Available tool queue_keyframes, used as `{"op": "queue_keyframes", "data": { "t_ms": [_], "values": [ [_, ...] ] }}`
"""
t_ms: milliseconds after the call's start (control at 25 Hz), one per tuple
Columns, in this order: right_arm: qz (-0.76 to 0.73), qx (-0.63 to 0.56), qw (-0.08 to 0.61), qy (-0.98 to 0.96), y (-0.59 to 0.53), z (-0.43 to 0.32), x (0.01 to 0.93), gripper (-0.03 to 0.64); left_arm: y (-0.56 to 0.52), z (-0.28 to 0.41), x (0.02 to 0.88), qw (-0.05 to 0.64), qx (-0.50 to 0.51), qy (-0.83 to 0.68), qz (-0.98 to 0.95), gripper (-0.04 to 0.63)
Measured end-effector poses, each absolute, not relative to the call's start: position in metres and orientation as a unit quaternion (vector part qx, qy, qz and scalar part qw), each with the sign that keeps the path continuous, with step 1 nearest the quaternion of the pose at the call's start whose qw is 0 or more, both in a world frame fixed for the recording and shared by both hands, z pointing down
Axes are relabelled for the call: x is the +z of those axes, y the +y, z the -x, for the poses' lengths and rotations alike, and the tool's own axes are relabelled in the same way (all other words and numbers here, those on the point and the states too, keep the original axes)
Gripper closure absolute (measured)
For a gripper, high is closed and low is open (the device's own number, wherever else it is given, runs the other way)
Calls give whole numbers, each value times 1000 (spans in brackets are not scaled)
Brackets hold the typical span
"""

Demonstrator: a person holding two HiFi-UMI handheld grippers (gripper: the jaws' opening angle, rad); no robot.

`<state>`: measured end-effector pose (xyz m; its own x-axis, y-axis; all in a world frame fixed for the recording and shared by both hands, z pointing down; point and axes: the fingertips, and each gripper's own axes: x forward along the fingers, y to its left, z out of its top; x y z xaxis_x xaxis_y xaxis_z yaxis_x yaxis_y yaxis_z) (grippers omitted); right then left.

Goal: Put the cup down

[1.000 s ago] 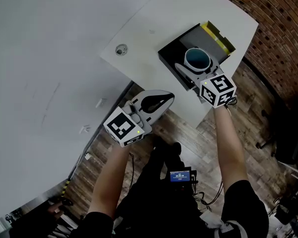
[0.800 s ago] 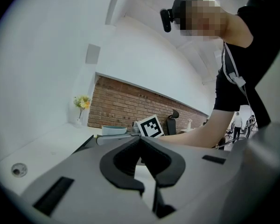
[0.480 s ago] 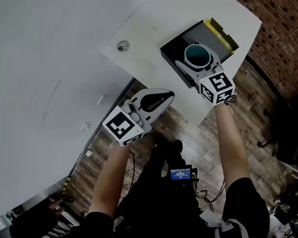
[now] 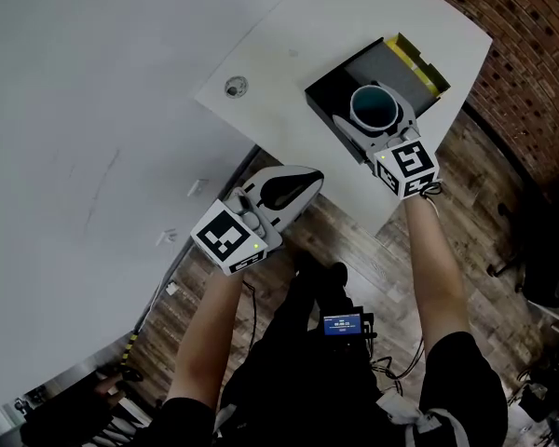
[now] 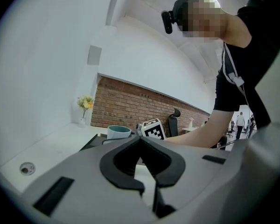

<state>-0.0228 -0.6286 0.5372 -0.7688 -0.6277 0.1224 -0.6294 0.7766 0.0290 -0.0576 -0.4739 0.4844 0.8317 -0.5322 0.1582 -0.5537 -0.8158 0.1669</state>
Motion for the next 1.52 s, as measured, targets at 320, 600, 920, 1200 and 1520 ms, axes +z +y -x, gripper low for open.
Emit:
{"op": "queue_keyframes", "data": {
  "t_ms": [320, 600, 920, 1200, 1520],
  "values": [
    [-346, 37, 67, -935, -628, 18, 550, 202, -470, 60, 482, 101, 50, -283, -953, 588],
    [-350, 58, 61, -933, -629, 14, 540, 29, -466, 61, 480, 98, 56, -277, -954, 588],
    [-355, 76, 69, -929, -616, -8, 529, 30, -458, 65, 479, 101, 61, -280, -953, 588],
    [-368, 98, 62, -923, -597, -27, 519, 31, -449, 63, 481, 108, 55, -280, -952, 588],
    [-358, 111, 71, -925, -570, -35, 510, 35, -442, 53, 469, 100, 49, -271, -956, 588]
  ]
}}
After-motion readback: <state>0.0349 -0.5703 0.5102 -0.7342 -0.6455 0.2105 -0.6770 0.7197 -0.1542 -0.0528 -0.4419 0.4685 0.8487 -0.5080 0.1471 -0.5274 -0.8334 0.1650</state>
